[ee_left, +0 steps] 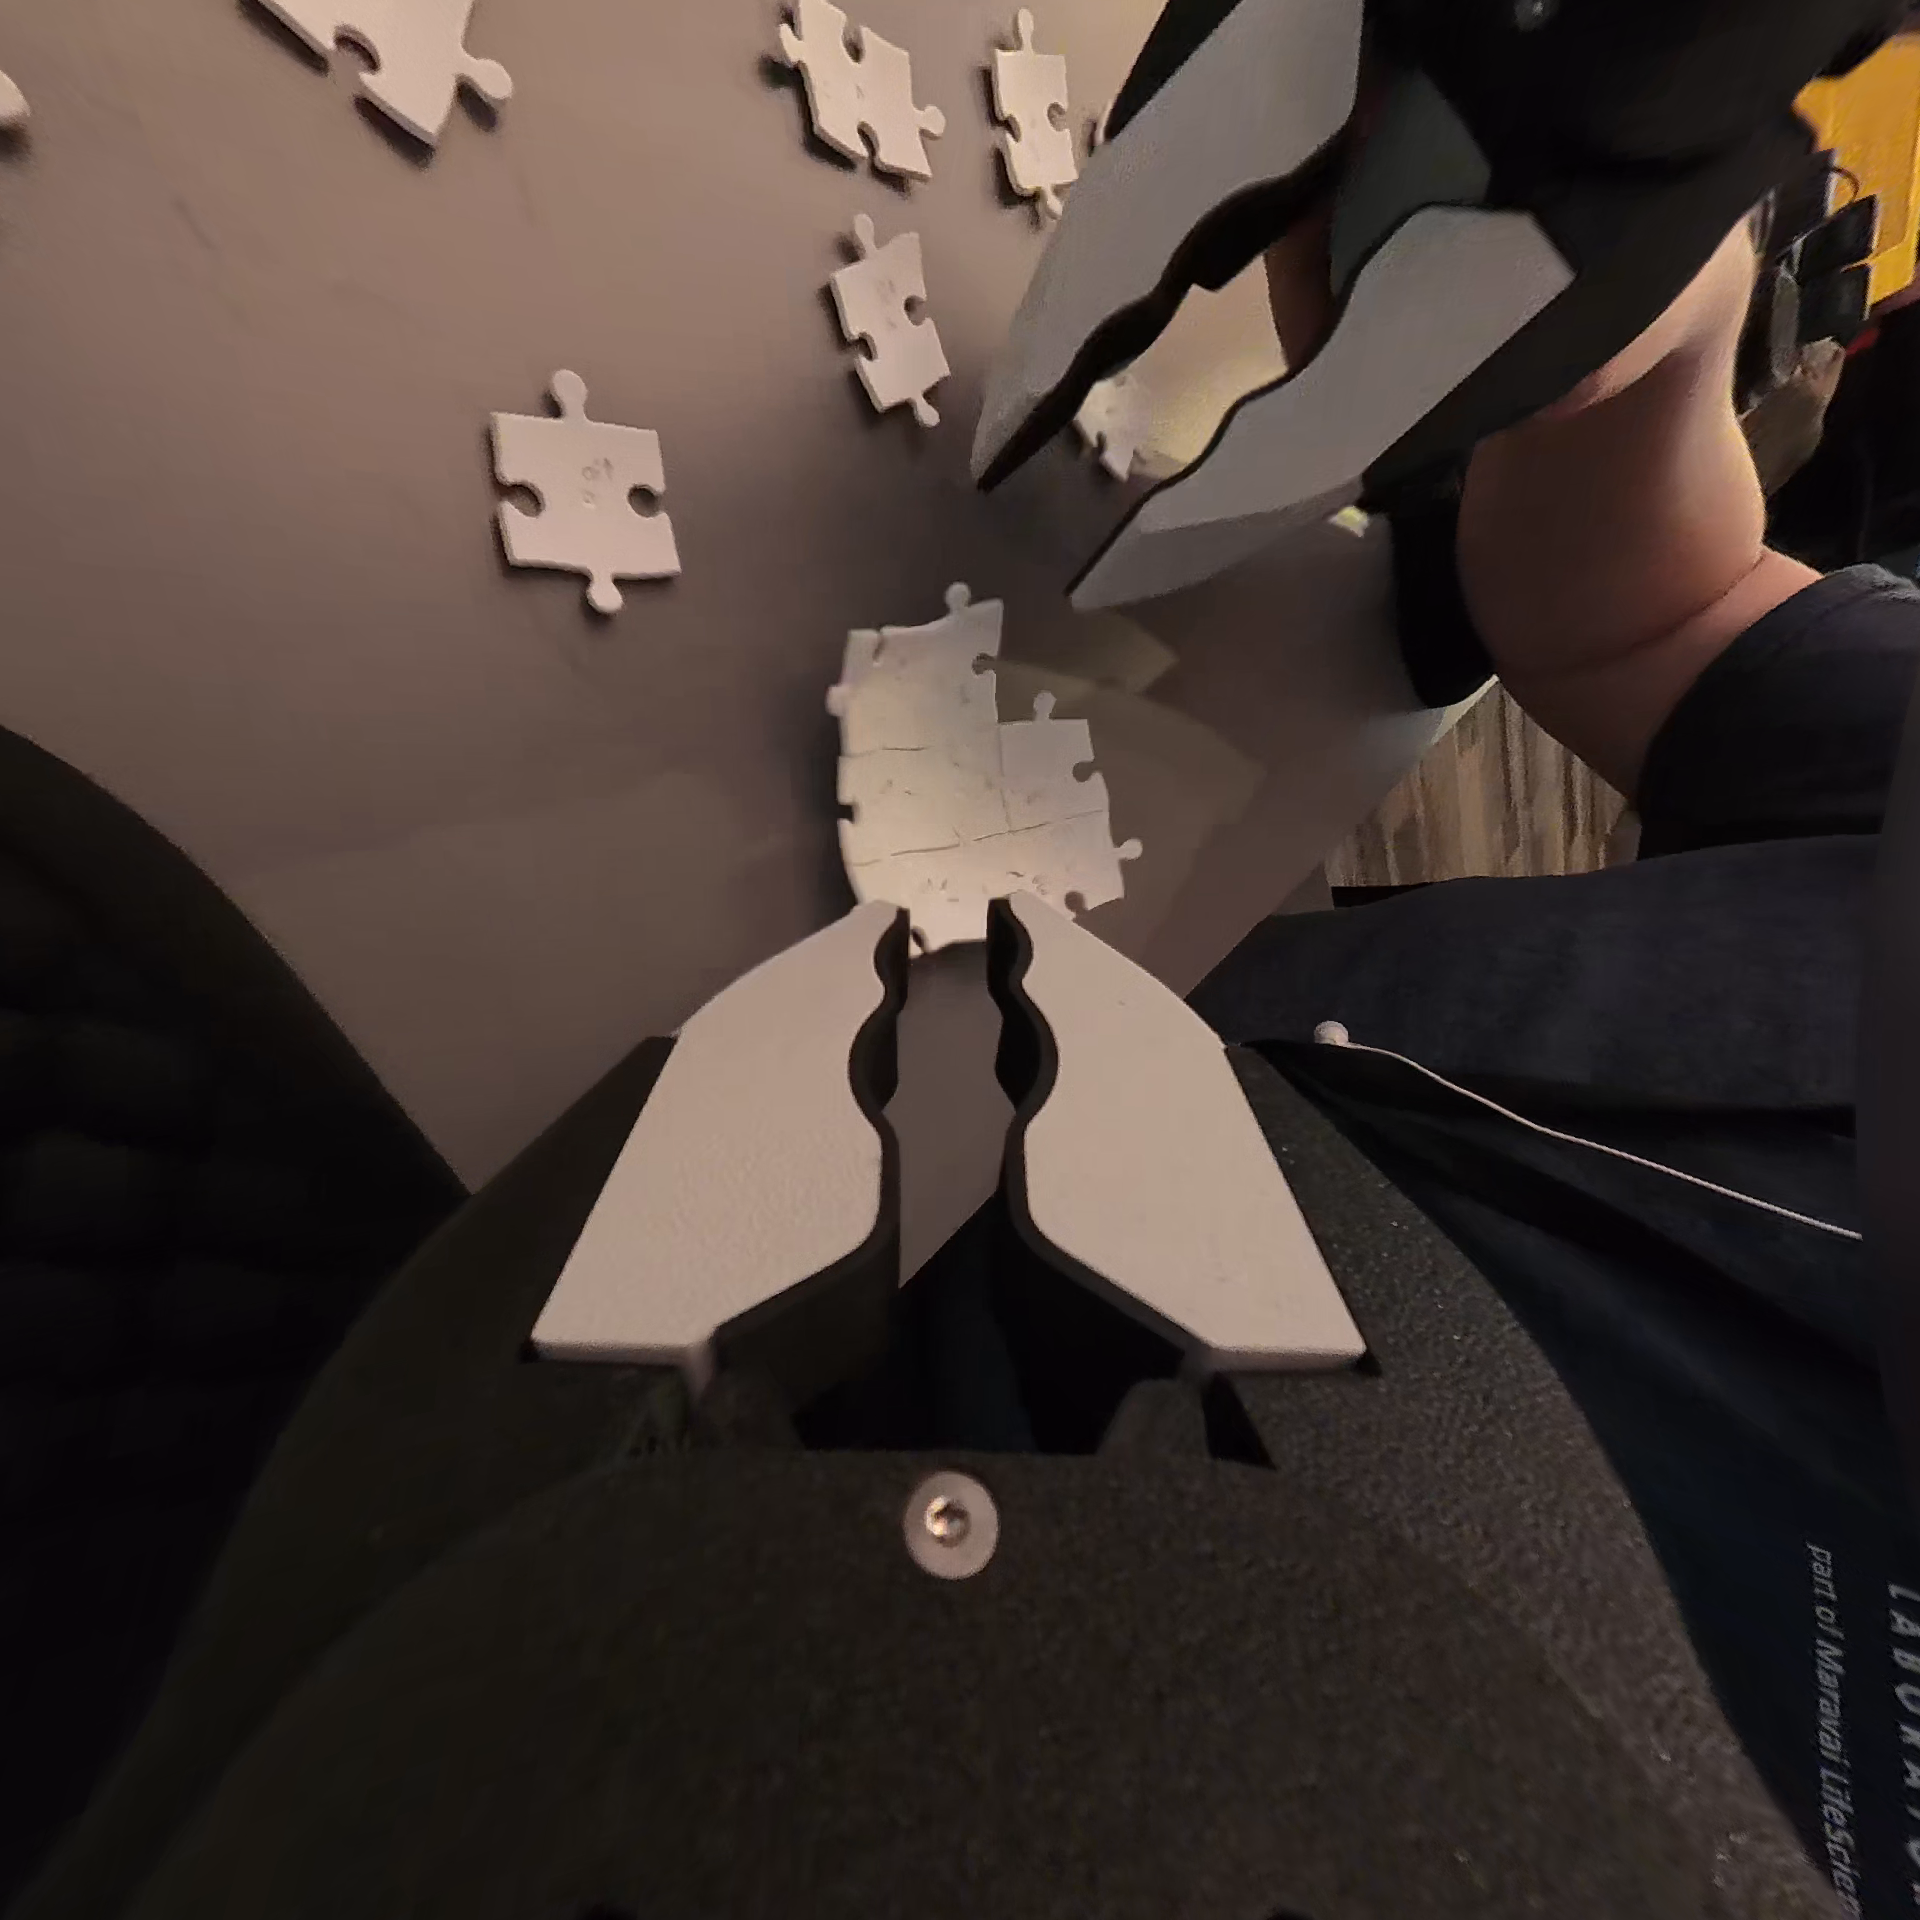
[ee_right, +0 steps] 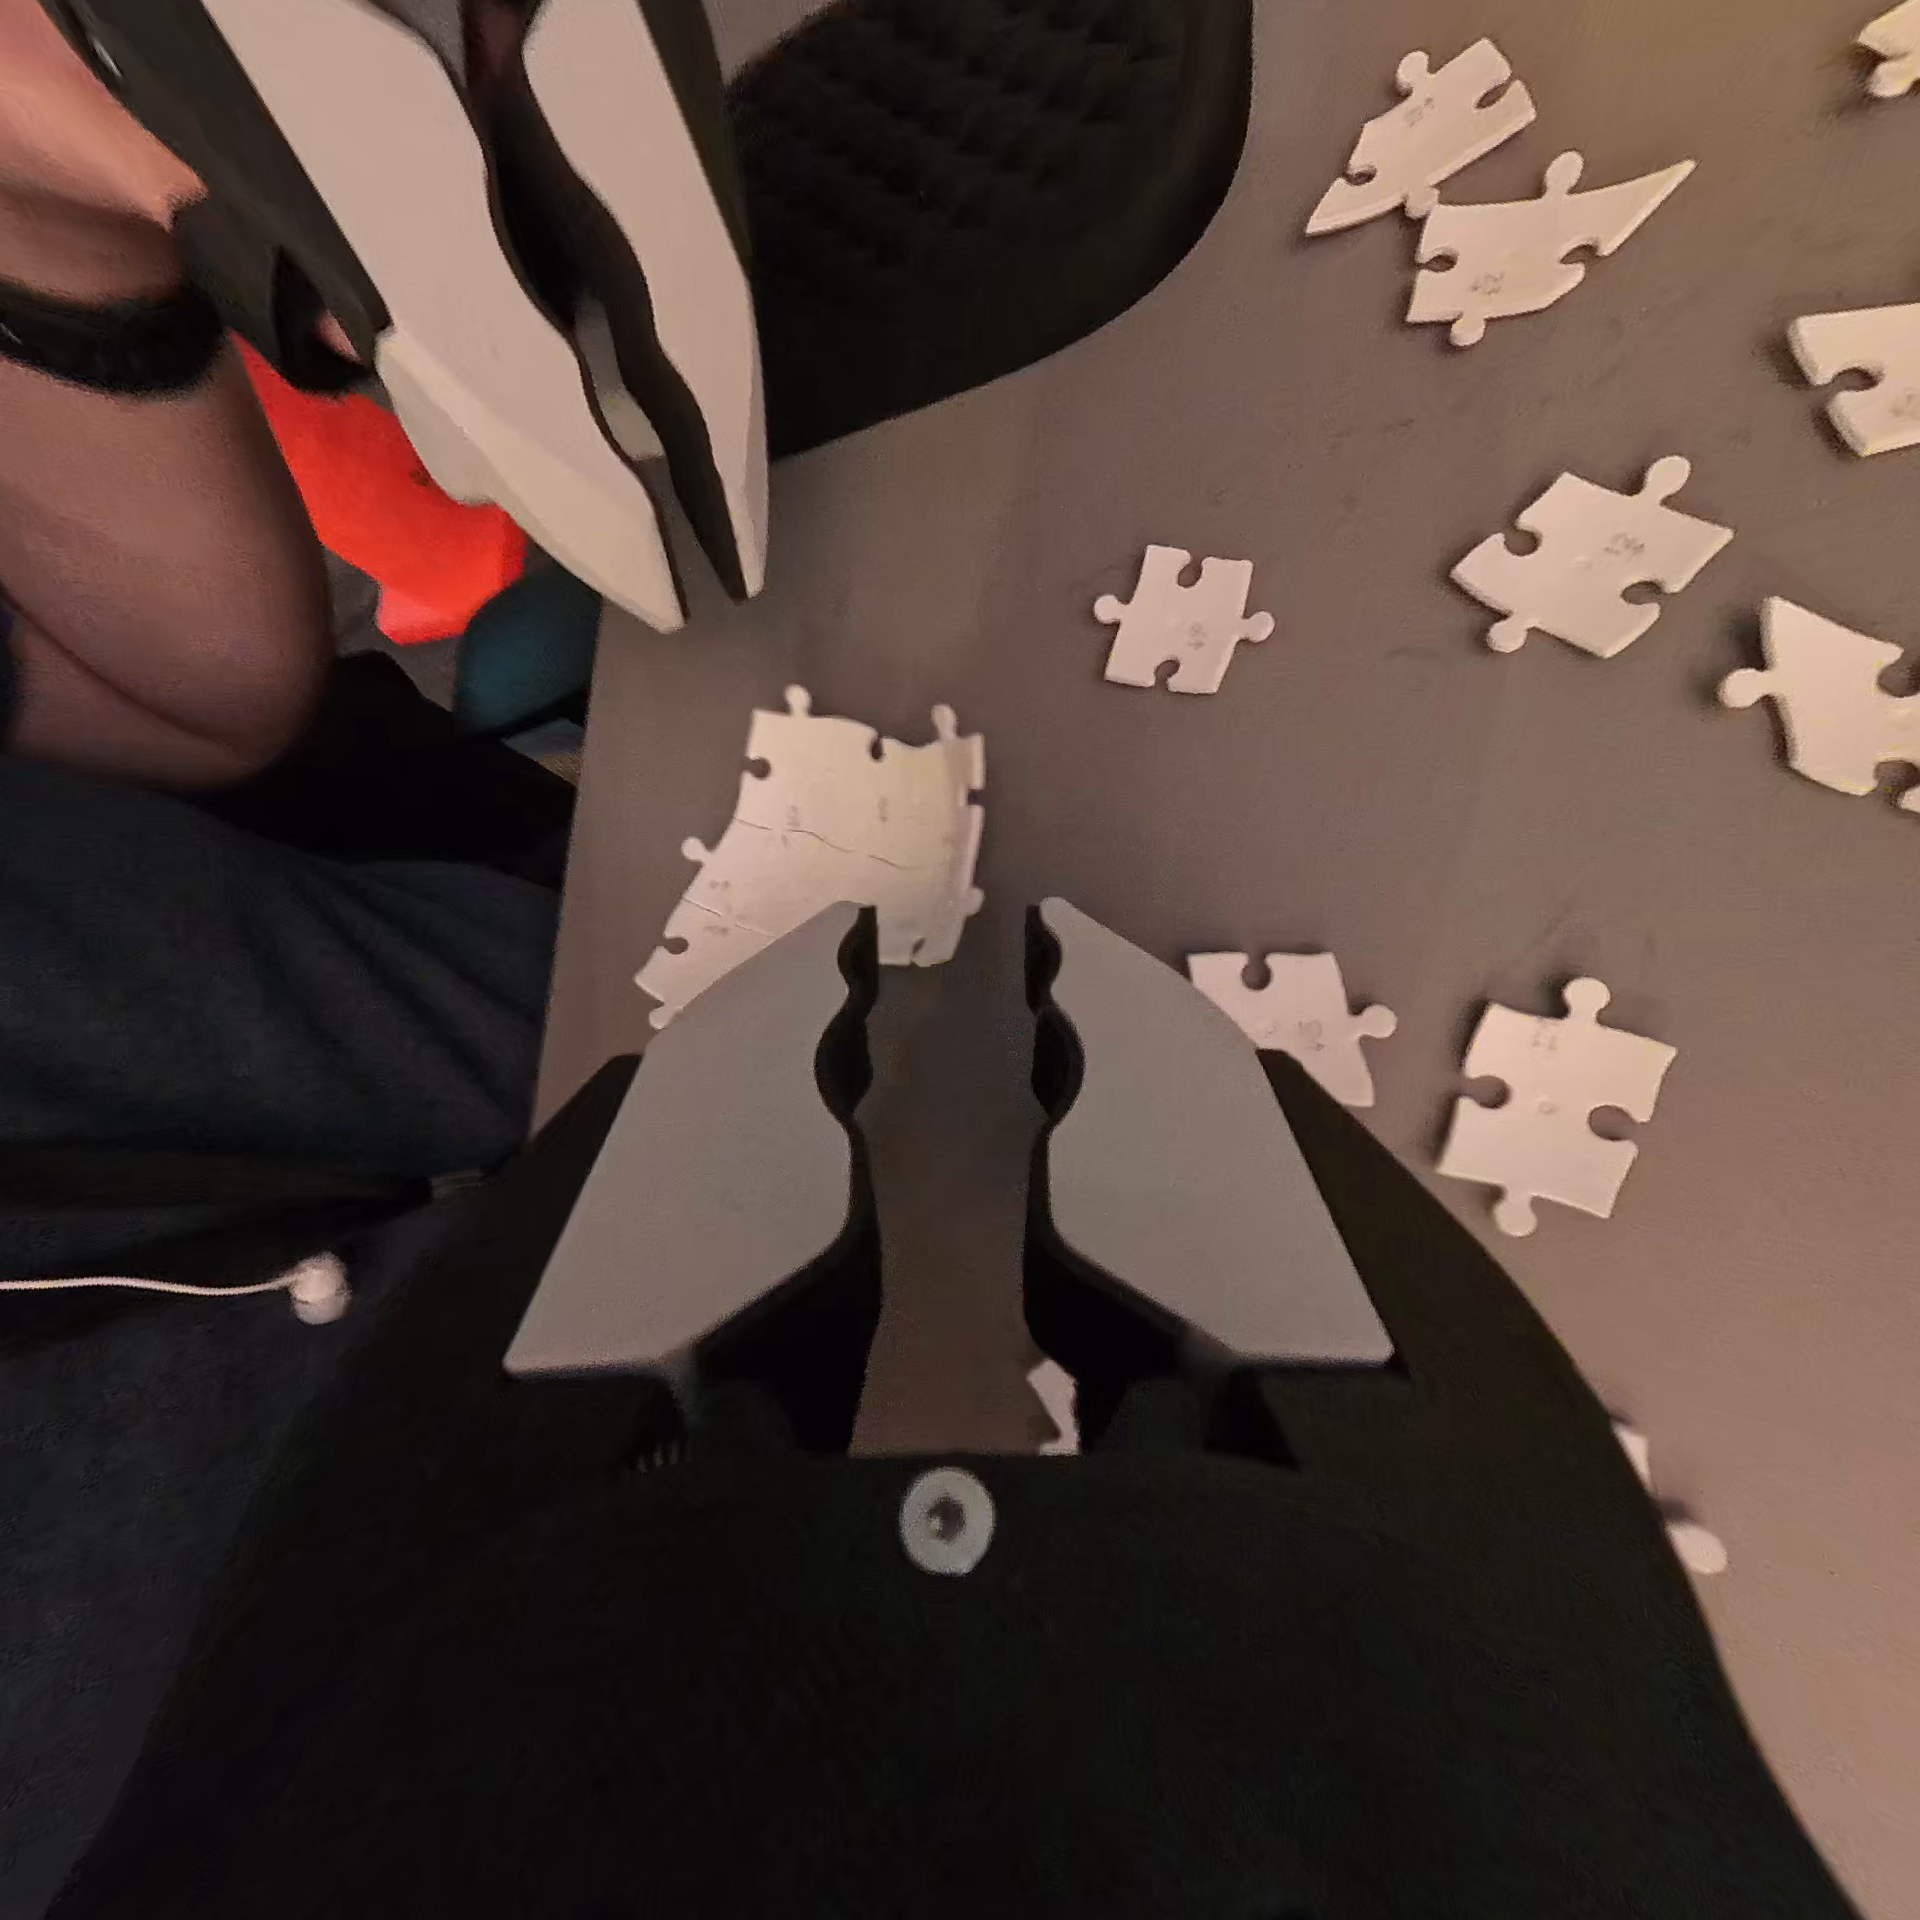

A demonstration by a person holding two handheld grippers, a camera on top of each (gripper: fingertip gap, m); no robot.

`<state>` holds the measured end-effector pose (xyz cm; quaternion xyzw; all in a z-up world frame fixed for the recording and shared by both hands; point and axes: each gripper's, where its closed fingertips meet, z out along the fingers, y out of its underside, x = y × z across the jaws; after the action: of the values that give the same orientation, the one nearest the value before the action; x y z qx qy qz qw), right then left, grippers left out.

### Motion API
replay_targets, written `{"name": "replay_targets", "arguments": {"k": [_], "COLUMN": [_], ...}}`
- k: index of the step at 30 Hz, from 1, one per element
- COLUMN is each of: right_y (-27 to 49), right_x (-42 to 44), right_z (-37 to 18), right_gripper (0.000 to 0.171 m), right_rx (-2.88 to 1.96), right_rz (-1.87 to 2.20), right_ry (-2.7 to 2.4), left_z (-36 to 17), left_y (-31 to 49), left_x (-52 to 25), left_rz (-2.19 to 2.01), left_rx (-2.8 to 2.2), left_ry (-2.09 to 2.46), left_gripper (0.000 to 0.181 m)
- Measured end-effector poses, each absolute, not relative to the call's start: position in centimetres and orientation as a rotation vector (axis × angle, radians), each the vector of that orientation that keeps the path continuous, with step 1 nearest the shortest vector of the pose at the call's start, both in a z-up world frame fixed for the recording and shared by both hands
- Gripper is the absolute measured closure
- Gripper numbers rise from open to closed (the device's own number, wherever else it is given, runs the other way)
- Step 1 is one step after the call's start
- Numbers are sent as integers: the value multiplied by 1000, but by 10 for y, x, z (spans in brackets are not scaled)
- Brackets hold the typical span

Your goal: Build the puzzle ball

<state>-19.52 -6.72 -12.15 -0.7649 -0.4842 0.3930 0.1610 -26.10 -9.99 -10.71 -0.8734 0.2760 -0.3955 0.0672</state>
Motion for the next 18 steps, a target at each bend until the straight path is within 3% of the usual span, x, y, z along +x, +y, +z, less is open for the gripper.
{"name": "replay_targets", "arguments": {"k": [18], "right_y": [-80], "right_x": [-197], "right_z": [-151], "right_gripper": [147], "right_rx": [-2367], "right_rz": [1029], "right_ry": [-1278], "left_z": [-124], "left_y": [-116], "left_x": [-264], "left_rz": [-1283], "left_rx": [-2582], "left_ry": [886], "left_gripper": [162]}}
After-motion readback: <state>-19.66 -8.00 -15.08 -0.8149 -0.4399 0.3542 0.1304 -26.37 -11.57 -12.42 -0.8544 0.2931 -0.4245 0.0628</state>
